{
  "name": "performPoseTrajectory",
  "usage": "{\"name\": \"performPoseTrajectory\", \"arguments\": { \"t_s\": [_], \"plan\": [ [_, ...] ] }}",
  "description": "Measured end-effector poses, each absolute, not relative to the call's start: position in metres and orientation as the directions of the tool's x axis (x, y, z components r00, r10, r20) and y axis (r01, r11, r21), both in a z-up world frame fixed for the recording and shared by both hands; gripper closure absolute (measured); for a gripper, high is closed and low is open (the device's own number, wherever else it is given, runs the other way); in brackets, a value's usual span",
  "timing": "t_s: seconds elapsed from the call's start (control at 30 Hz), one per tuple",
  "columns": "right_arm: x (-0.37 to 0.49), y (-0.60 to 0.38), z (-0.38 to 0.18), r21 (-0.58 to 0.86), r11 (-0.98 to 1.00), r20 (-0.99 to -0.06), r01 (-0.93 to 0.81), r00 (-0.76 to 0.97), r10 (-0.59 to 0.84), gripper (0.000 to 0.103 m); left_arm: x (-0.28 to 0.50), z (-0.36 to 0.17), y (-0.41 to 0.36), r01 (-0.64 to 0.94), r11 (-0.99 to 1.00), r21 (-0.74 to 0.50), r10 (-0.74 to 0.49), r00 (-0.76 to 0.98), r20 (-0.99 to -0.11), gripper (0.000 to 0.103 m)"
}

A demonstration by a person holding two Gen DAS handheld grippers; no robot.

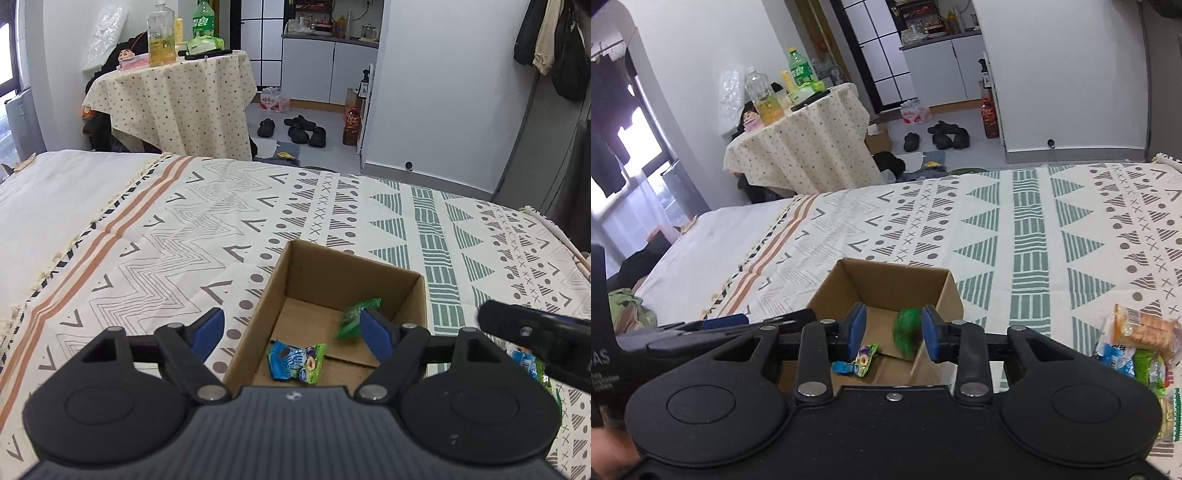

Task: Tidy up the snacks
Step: 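Move both tools back to the pile and grasp the white cake bar with left tool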

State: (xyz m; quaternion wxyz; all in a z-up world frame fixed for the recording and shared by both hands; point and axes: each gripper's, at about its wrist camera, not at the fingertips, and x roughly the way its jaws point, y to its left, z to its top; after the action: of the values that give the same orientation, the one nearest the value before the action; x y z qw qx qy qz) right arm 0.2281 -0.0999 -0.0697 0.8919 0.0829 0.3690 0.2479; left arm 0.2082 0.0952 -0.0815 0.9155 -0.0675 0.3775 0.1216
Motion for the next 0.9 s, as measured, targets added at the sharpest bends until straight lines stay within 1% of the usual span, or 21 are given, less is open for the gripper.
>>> {"name": "performPoseTrajectory", "arguments": {
  "t_s": [0.1, 0.17, 0.3, 0.33, 0.4, 0.53, 0.63, 0.8, 0.9],
  "plan": [
    [0.224, -0.111, -0.068, 0.329, 0.867, -0.622, -0.374, 0.605, 0.497, 0.068, 0.209, -0.08, 0.091, -0.265, 0.964, -0.027, 0.168, 0.685, -0.709, 0.022],
    [0.222, -0.119, -0.069, 0.316, 0.877, -0.631, -0.363, 0.609, 0.48, 0.068, 0.208, -0.079, 0.085, -0.251, 0.968, -0.021, 0.164, 0.69, -0.705, 0.017],
    [0.217, -0.136, -0.073, 0.301, 0.891, -0.651, -0.339, 0.609, 0.452, 0.066, 0.208, -0.075, 0.068, -0.206, 0.978, -0.029, 0.123, 0.686, -0.717, 0.013],
    [0.216, -0.141, -0.074, 0.295, 0.895, -0.655, -0.333, 0.612, 0.444, 0.066, 0.208, -0.073, 0.063, -0.191, 0.981, -0.029, 0.113, 0.688, -0.717, 0.011],
    [0.212, -0.15, -0.074, 0.287, 0.903, -0.658, -0.319, 0.62, 0.428, 0.06, 0.205, -0.068, 0.051, -0.159, 0.987, -0.028, 0.093, 0.699, -0.709, 0.008],
    [0.207, -0.171, -0.077, 0.279, 0.917, -0.658, -0.286, 0.638, 0.4, 0.052, 0.202, -0.062, 0.03, -0.118, 0.993, -0.028, 0.064, 0.708, -0.703, 0.003],
    [0.202, -0.188, -0.078, 0.273, 0.925, -0.657, -0.263, 0.652, 0.379, 0.046, 0.201, -0.06, 0.016, -0.09, 0.996, -0.024, 0.047, 0.704, -0.709, 0.001],
    [0.195, -0.215, -0.08, 0.267, 0.935, -0.647, -0.233, 0.676, 0.353, 0.03, 0.198, -0.058, -0.003, -0.066, 0.997, -0.033, 0.023, 0.694, -0.72, 0.001],
    [0.191, -0.231, -0.082, 0.271, 0.94, -0.647, -0.207, 0.685, 0.337, 0.025, 0.197, -0.058, -0.016, -0.056, 0.997, -0.045, 0.006, 0.683, -0.731, 0.001]
  ]
}}
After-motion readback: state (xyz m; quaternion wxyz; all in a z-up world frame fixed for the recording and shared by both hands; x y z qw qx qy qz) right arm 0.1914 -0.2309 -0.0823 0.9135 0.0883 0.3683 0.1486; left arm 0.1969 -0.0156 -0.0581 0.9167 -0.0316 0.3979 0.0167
